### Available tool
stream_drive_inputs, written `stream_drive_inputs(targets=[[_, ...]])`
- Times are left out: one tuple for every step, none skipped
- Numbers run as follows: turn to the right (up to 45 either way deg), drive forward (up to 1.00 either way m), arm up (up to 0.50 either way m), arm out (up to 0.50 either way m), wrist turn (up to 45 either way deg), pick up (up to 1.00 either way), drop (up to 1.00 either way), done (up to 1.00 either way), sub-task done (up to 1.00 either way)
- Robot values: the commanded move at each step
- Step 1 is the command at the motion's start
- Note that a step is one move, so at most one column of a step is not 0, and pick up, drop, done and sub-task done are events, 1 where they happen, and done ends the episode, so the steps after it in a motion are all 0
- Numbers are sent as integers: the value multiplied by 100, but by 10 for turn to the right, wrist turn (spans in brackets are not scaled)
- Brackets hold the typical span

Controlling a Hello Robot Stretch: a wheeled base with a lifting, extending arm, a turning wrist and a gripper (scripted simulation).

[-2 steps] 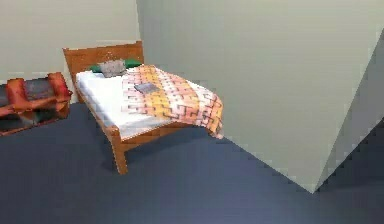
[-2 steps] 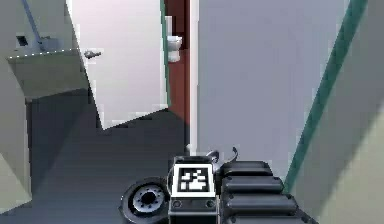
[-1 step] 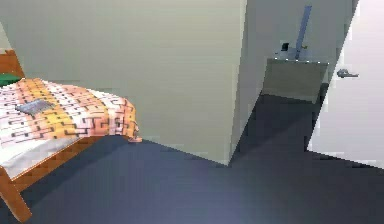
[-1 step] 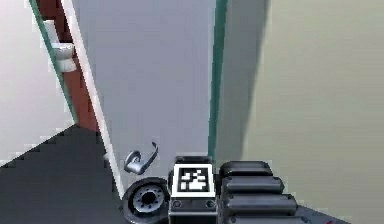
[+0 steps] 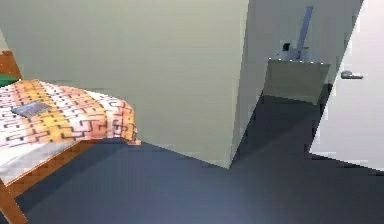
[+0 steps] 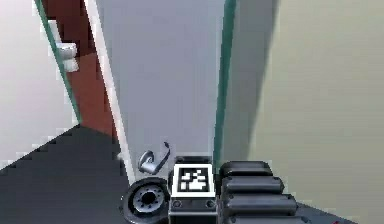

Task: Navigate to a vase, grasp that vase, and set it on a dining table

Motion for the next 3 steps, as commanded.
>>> stream_drive_inputs(targets=[[240,0,0,0,0,0,0,0,0],[0,65,0,0,0,0,0,0,0],[450,0,0,0,0,0,0,0,0]])
